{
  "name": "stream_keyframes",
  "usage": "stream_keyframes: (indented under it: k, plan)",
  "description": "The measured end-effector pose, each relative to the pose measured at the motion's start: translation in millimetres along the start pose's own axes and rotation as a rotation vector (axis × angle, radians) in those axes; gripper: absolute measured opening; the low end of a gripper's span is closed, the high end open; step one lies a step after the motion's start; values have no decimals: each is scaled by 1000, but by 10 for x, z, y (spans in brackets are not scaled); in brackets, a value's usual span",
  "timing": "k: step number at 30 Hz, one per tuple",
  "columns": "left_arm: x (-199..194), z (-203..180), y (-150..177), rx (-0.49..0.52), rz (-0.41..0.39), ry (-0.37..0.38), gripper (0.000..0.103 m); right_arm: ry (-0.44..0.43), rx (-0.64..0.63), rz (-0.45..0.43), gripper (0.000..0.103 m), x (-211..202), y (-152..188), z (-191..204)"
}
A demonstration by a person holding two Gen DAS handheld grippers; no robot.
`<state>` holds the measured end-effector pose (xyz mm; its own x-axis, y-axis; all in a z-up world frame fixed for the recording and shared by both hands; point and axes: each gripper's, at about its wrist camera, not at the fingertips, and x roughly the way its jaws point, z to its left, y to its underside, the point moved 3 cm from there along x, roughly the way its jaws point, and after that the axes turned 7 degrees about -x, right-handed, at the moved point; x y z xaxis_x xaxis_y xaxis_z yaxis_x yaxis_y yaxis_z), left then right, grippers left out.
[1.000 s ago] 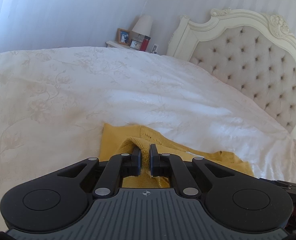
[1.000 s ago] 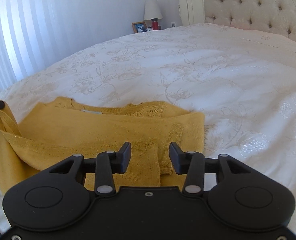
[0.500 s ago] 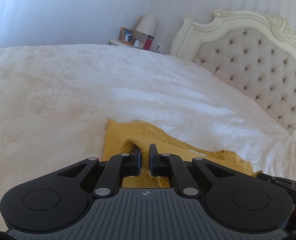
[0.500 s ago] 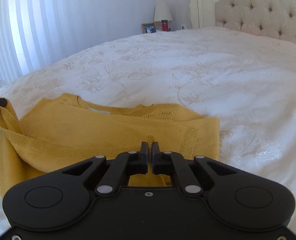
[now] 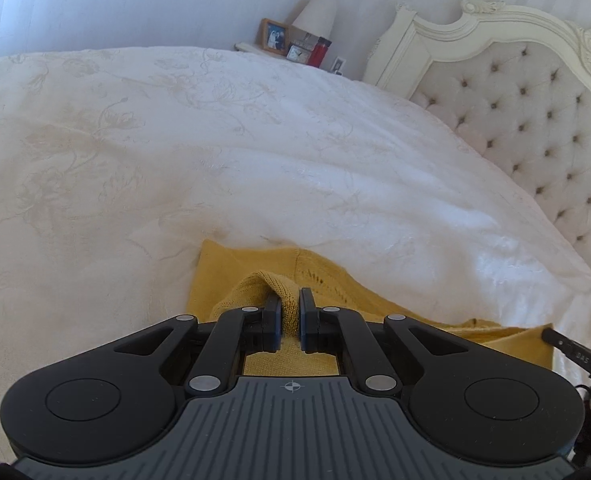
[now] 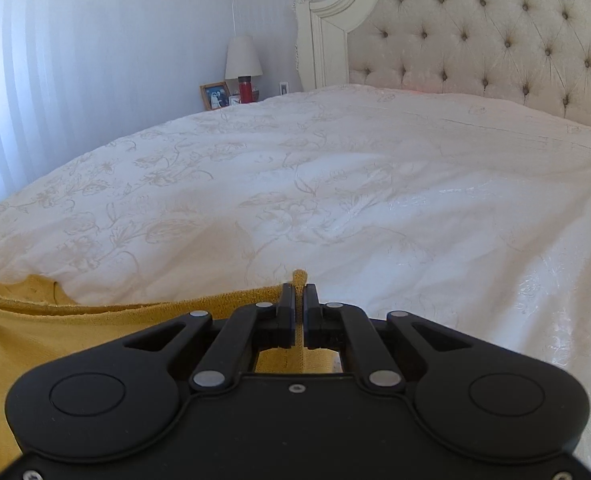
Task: Fold small clothes
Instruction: 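Lift the hem with both grippers and carry it over onto the collar, then open both grippers to release the hem on the collar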
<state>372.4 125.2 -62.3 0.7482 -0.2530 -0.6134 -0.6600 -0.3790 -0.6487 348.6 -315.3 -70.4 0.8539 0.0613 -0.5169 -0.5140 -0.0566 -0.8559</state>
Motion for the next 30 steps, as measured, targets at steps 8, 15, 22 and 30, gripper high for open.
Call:
stream_keyframes:
  k: [8,15,22,30]
  plan:
    - [203,187,-98,-41,-15,-41,25,34,23,50,23,187,196,35]
    - [-9,111,-215,38,-52,-36,32,44,72,-18,35,-80,217,-59]
    - [-274,-56,311,256,38,-19,33,-62,53,-11,36,-505,397,158]
    - [-532,120,903,345,103,-62,33,-103,-77,105,36,-801,979,533]
